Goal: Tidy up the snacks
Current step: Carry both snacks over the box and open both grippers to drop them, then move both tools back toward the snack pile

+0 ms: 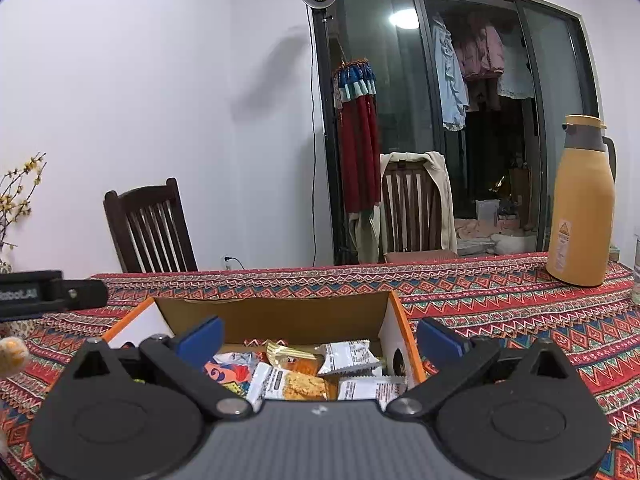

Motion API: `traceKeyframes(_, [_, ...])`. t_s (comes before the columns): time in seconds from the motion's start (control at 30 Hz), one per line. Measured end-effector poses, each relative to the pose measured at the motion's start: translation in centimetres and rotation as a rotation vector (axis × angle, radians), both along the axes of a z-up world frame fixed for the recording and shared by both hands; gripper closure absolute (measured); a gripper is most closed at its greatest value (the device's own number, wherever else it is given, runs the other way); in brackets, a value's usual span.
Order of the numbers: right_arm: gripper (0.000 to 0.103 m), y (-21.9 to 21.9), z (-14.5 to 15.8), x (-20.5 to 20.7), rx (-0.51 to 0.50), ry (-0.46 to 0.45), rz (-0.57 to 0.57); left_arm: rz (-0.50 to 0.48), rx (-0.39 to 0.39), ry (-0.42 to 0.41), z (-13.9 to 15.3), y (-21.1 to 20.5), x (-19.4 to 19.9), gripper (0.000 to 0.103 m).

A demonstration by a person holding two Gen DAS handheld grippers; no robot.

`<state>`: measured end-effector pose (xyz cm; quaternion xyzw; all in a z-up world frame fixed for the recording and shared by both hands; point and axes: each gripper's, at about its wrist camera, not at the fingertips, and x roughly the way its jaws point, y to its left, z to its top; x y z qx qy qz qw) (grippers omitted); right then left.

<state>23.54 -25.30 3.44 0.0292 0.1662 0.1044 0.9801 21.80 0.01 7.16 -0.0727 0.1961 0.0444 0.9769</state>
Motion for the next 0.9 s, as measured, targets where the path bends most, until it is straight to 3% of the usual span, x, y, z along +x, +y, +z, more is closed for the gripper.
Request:
traceKeyframes(0.3, [0.0, -0.8, 0.1, -3.8, -0.027, 0.017, 0.015, -0.037, 0.041, 0.041, -1.1, 1.0, -4.1, 0.0])
traceKeyframes(0.9, [0.0, -3.0, -4.7, -10.0, -0.048, 0.158, -0.002, -0.054, 0.079, 0.161, -6.8, 3.4, -9.3, 0.0])
